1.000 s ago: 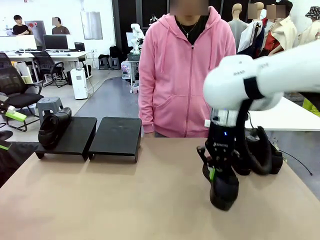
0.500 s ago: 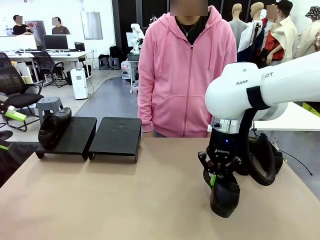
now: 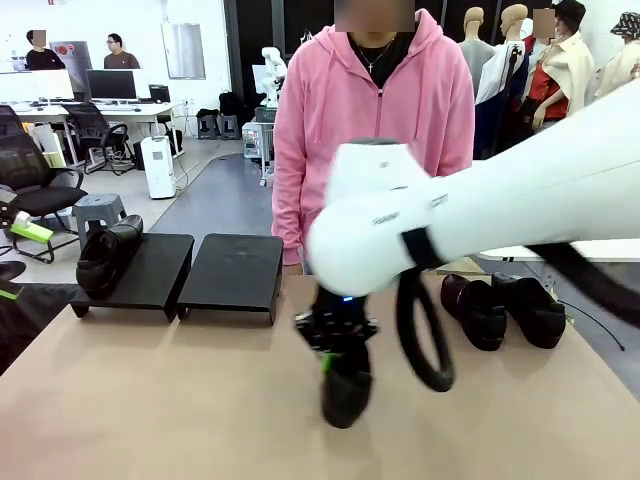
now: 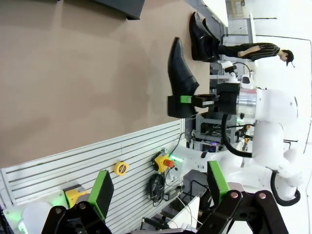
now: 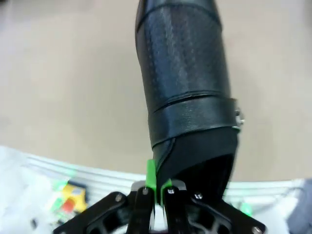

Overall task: Organize the shoes by placing them on the stand.
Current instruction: Pick up one Shoe and place it in the middle of the table.

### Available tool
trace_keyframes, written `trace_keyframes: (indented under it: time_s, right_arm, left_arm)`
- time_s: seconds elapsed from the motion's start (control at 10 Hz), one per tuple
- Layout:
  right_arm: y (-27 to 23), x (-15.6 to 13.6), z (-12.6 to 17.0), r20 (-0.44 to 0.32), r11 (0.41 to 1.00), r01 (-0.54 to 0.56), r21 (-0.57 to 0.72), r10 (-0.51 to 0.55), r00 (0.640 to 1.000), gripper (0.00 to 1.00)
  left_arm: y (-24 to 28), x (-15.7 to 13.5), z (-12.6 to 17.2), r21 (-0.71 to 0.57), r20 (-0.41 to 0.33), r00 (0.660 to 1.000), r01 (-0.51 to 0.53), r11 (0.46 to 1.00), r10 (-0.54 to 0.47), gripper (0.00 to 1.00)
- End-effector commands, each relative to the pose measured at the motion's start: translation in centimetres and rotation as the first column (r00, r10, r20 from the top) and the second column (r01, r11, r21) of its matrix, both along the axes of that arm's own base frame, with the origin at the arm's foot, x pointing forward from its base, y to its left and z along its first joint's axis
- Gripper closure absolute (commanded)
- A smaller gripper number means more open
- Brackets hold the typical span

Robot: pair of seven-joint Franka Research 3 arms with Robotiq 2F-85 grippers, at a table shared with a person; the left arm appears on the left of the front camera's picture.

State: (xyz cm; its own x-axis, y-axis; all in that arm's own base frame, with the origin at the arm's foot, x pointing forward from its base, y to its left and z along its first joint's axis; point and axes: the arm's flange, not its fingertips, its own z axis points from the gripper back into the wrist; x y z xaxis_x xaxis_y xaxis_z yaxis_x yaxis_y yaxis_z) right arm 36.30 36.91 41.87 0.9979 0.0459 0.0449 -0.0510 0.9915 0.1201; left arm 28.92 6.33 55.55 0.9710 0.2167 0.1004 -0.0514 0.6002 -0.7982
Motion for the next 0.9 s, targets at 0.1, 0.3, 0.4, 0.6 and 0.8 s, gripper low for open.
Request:
trace_keyframes:
  time_s: [0.1,0.3,0.4,0.6,0.8]
  right_arm:
    - [6.2,2.9,-2.3,0.111,0.994,0.059,-0.095,-0.048,0.993,1.0]
    - [7.8,3.3,-3.2,0.071,0.989,0.12,-0.086,-0.114,0.991,1.0]
    - [8.2,3.1,-3.4,0.079,0.986,0.12,-0.117,-0.111,0.991,1.0]
    - [8.2,2.9,-4.1,0.025,0.985,0.087,-0.152,-0.084,0.996,1.0]
    - [7.7,2.9,-4.2,-0.015,0.983,0.07,-0.167,-0.074,0.997,0.29]
  left_arm:
    - [0.3,-0.2,-0.1,0.005,0.009,1.0,0.015,1.0,-0.015,0.0]
    - [0.3,-0.2,-0.1,0.005,0.009,1.0,0.015,1.0,-0.015,0.0]
    - [0.3,-0.2,-0.1,0.005,0.009,1.0,0.015,1.0,-0.015,0.0]
    - [0.3,-0.2,-0.1,0.005,0.009,1.0,0.015,1.0,-0.015,0.0]
    - [0.3,-0.2,-0.1,0.005,0.009,1.0,0.015,1.0,-0.015,0.0]
